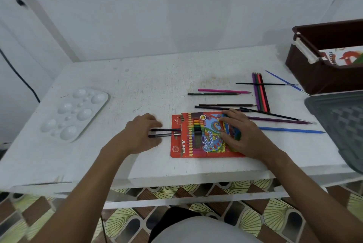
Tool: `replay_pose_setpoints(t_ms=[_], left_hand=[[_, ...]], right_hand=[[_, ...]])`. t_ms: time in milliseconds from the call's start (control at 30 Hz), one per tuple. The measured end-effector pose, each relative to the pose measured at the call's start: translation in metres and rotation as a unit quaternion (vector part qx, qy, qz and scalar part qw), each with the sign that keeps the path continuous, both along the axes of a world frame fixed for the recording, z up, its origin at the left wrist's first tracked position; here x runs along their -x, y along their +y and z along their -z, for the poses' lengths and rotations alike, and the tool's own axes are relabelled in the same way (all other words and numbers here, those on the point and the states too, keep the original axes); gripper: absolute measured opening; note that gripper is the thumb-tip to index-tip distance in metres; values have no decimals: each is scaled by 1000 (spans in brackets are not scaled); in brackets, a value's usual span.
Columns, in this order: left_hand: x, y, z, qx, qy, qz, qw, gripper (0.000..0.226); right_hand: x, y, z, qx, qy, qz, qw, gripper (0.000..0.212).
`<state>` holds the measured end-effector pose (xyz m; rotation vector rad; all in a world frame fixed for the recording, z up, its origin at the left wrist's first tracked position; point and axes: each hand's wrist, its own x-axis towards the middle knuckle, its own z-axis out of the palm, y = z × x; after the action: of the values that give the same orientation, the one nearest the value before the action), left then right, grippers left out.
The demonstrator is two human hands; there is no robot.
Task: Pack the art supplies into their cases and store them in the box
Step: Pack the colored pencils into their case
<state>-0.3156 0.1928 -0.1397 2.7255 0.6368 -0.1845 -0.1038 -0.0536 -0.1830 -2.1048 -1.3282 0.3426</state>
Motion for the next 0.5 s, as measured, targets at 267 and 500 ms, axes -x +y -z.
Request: replay_pose_setpoints(t_ms=[267, 500], left_hand=[[-10, 3, -1, -37, -45, 37, 998, 28], [-8, 2, 0, -7, -60, 68, 996, 28]], right_hand=[[0, 1, 3, -1, -4, 4, 1000, 55], [-1, 2, 5, 0, -2, 9, 1000, 57]])
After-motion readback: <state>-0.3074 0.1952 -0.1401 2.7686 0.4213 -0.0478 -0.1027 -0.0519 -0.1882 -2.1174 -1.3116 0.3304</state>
